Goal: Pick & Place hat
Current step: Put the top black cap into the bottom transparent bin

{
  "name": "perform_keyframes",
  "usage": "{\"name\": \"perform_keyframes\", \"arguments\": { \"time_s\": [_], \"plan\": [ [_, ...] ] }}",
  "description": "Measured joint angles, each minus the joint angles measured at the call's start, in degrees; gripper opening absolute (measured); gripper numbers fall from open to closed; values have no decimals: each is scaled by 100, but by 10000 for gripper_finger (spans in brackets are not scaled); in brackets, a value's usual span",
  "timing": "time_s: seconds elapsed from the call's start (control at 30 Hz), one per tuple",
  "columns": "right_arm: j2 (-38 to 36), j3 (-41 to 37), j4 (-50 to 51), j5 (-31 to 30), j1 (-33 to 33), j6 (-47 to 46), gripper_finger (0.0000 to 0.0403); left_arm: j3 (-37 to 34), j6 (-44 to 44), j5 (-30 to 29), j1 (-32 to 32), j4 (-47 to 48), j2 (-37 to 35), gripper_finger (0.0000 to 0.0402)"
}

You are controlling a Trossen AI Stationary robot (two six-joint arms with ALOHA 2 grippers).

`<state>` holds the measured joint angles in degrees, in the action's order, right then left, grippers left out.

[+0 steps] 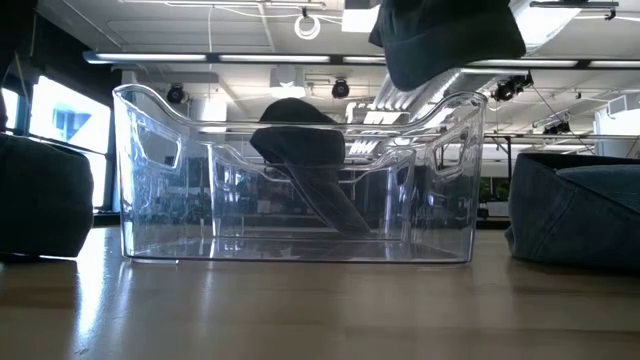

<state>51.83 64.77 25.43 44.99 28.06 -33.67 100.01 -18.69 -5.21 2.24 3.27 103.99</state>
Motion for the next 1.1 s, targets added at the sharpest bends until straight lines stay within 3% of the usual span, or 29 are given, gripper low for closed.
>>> {"name": "perform_keyframes", "arguments": {
  "time_s": [0.13, 0.33, 0.57, 0.67, 0.8, 1.1],
  "plan": [
    [0, 0, -4, 11, -64, 0, 3, -16, 353, 662, 0, 106, 20, 280],
    [-11, 0, 5, 184, -88, -137, 5, -12, 550, 1213, 2, 494, 10, 164],
    [-15, 0, 24, 569, -91, -238, 7, -9, 733, 3046, 3, 389, 0, 13],
    [-15, 0, 26, 622, -171, -232, 7, -10, 944, 3486, 9, 365, -130, 17],
    [-16, 0, -12, 641, -328, -232, 20, -26, 1089, 3612, 48, 572, -245, 12],
    [-183, 4, -674, 1095, 304, 180, 150, 2, 1170, 3781, 75, 684, -622, 2]
  ]
}}
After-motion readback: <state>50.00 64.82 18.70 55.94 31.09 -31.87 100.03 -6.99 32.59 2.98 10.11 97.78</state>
